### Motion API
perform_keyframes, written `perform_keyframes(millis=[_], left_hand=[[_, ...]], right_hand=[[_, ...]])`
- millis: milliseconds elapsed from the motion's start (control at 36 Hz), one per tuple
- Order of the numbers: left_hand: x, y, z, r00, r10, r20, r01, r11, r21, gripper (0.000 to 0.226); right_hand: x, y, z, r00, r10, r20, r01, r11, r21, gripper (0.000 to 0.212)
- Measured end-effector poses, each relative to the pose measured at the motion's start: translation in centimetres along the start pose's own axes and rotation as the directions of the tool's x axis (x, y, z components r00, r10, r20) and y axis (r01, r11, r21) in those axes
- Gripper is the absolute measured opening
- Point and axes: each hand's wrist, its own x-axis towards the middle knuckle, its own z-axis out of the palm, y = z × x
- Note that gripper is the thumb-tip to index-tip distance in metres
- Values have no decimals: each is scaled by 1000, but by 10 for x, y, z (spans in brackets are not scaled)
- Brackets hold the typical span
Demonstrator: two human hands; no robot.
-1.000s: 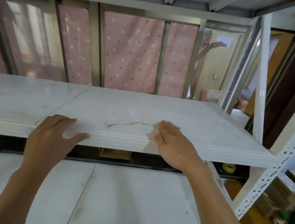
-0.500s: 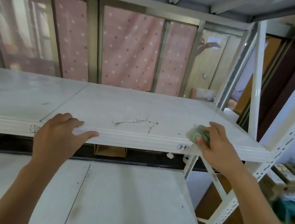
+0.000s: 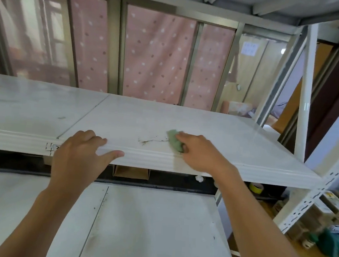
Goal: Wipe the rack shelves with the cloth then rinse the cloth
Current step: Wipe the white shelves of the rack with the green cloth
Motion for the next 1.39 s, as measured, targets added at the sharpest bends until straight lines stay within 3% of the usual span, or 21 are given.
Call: perform_keyframes(millis=[111, 278, 639, 806, 944, 1056, 1194, 1389], left_hand=[[0, 0, 2, 1000, -17, 5, 17, 1000, -7, 69], [0, -1, 0, 1000, 14, 1, -14, 1000, 6, 70], [1, 1, -2, 1000, 20, 8, -20, 999, 25, 71], [0, -1, 1, 1000, 20, -5, -20, 999, 43, 71], [0, 0, 2, 999, 44, -26, -44, 999, 26, 68], [-1, -1, 3, 999, 36, -34, -35, 999, 17, 67], [1, -2, 3, 1000, -6, -21, 5, 1000, -31, 67], [2, 3, -2, 999, -36, -11, 35, 997, -63, 62]], right_hand=[[2, -15, 9, 997, -80, -12, 81, 996, 33, 50], [-4, 0, 5, 995, -80, -56, 85, 992, 94, 51], [-51, 110, -15, 952, 260, -161, -249, 964, 89, 47], [-61, 111, -14, 930, 320, -182, -304, 946, 110, 46], [-66, 78, -5, 924, 297, -241, -283, 955, 91, 34], [-48, 46, 7, 947, 220, -232, -201, 974, 102, 41], [16, 20, 9, 997, 56, -45, -50, 989, 136, 47], [89, 10, 4, 980, -129, 151, 70, 936, 344, 62]])
